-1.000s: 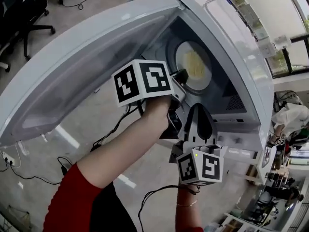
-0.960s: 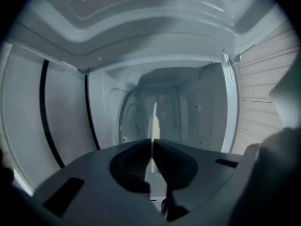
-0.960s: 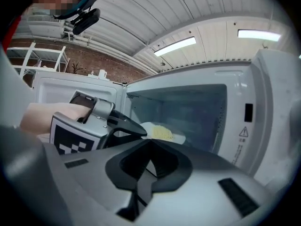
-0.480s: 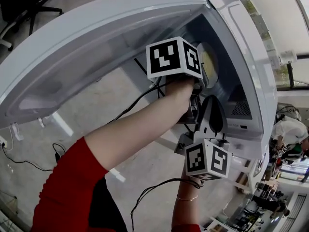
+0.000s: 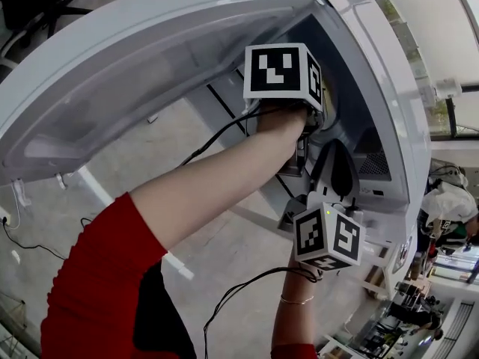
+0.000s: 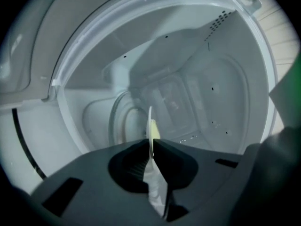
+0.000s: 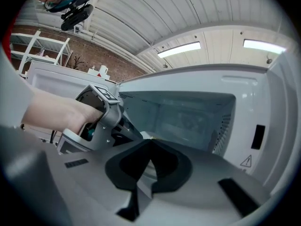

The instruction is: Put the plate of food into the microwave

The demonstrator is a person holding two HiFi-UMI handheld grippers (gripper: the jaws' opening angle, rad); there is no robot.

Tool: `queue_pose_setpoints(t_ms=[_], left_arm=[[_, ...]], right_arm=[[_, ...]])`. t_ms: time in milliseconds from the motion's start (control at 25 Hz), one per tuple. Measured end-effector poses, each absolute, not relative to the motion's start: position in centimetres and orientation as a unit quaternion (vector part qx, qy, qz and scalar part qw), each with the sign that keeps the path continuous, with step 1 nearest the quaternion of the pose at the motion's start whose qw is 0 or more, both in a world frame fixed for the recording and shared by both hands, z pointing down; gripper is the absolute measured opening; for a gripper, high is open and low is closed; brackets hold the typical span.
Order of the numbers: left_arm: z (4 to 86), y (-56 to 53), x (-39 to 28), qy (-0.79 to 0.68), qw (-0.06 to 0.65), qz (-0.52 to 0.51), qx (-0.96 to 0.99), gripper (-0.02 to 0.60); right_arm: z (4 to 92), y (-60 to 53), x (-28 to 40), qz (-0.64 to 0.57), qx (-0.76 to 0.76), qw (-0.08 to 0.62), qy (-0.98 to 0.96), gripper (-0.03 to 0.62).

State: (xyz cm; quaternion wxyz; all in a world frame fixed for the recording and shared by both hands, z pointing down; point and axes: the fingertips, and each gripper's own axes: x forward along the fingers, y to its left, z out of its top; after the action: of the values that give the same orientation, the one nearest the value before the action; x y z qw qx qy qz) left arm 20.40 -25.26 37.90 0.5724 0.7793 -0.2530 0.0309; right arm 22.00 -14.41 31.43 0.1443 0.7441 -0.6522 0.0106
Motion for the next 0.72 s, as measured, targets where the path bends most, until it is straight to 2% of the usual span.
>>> queue_pose_setpoints(t_ms=[320, 720], left_arm=[[37.7, -27.0, 20.0, -0.278, 0.525, 0.047, 0.803, 0.029], [37.8, -27.1, 20.0, -0.293, 0.434, 0.094, 0.847, 0.072]], right_arm=[[31.8, -15.2, 21.8, 0.012, 0.740, 0.154, -0.655, 0.014], [31.2, -15.4, 21.5, 0.005, 0.740, 0.156, -0.655, 0.014]])
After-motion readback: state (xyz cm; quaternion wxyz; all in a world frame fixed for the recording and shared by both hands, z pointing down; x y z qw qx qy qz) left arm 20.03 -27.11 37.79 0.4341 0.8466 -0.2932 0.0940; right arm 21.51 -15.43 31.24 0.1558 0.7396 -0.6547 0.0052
